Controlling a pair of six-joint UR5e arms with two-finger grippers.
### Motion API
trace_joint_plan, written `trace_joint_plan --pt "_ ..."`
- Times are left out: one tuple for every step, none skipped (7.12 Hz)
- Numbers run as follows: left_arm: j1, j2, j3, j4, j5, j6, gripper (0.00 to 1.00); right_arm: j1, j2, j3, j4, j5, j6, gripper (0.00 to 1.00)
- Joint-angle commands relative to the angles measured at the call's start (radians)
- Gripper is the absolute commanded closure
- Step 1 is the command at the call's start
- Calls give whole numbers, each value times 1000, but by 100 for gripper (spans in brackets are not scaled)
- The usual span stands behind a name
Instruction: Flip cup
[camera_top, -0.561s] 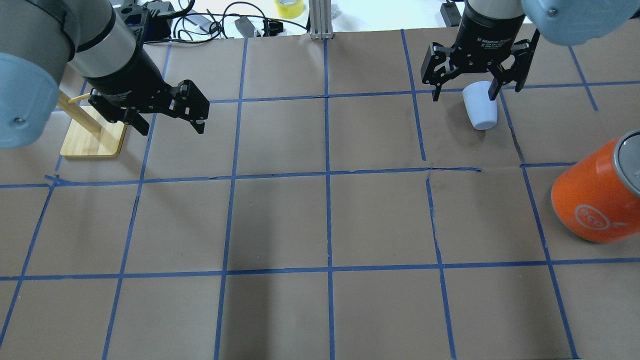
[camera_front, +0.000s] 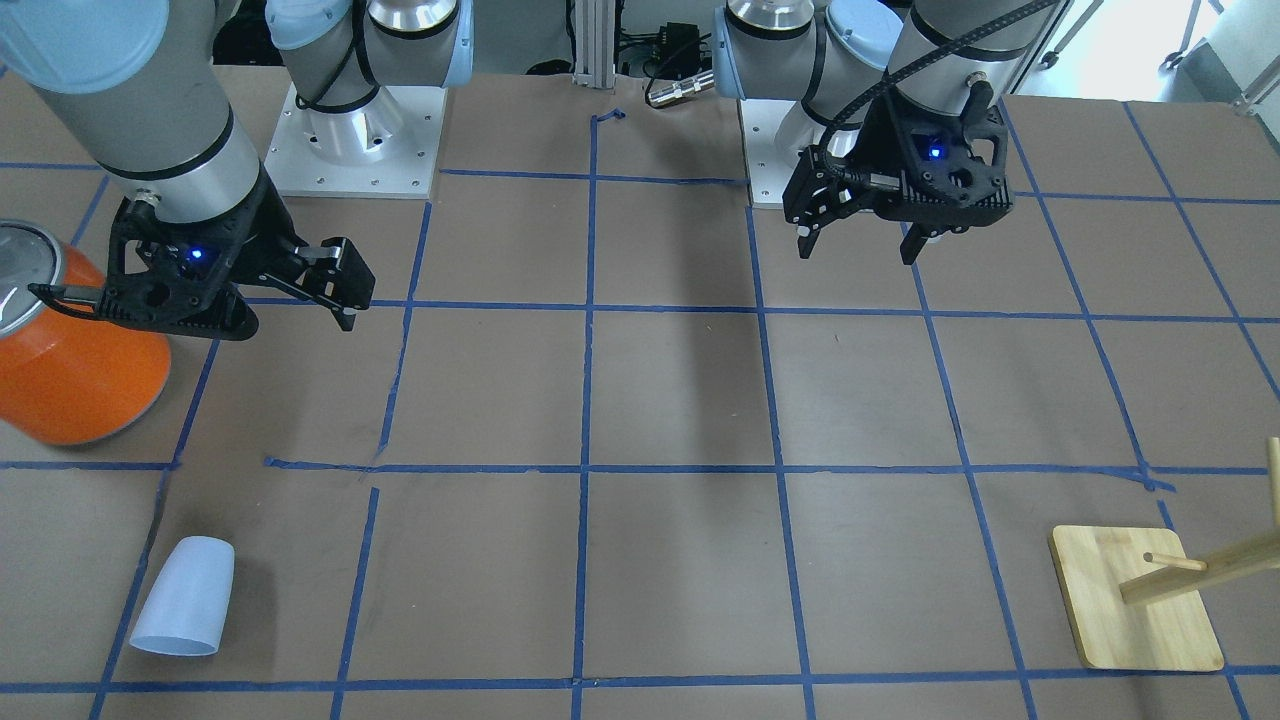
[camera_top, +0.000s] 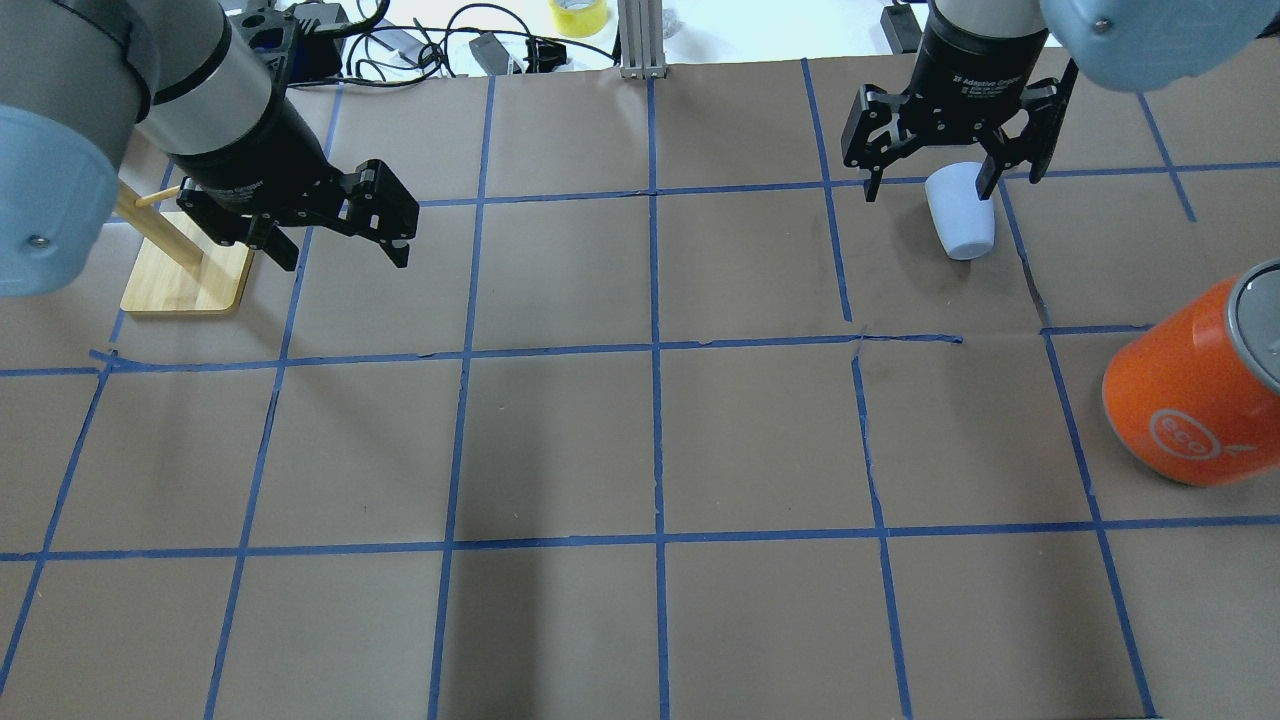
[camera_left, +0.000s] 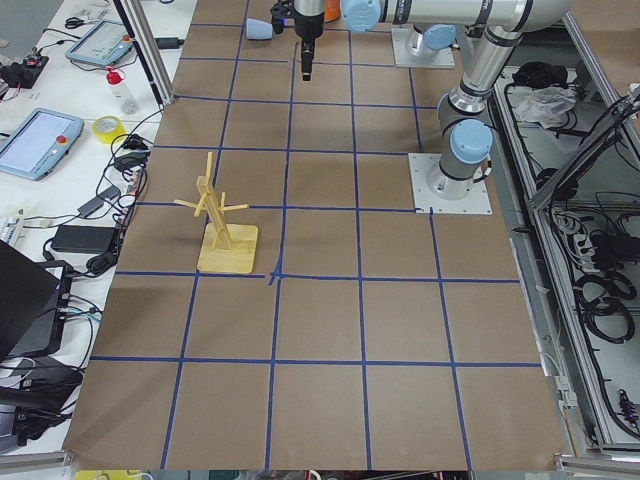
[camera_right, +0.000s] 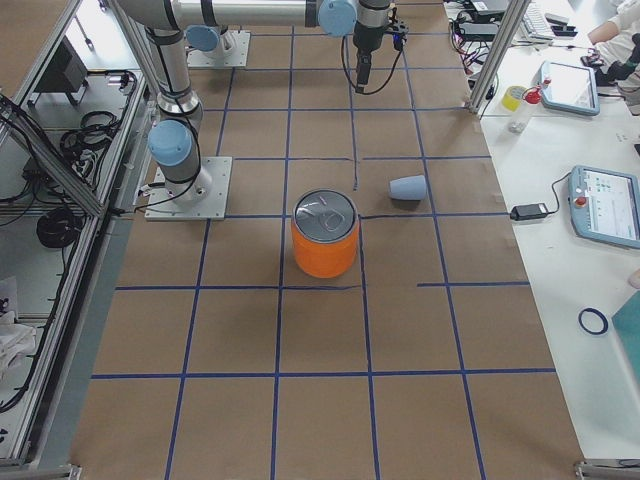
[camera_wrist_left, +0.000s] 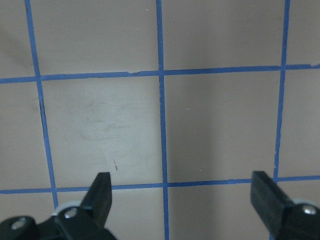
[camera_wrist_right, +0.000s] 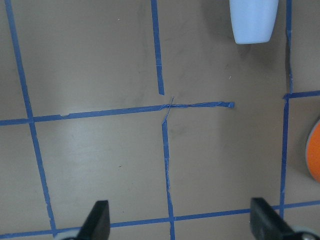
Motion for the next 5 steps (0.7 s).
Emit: trace_joint_plan --pt "0 0 0 0 0 0 0 0 0 0 -3 1 -1 0" --pt "0 0 0 0 -2 0 0 0 0 0 -10 2 -1 0" --pt "0 0 0 0 -2 0 0 0 0 3 -10 -4 -1 0" --pt "0 0 0 0 -2 0 0 0 2 5 -13 -5 -1 0" --pt "0 0 0 0 0 0 0 -6 3 3 -12 -5 2 0"
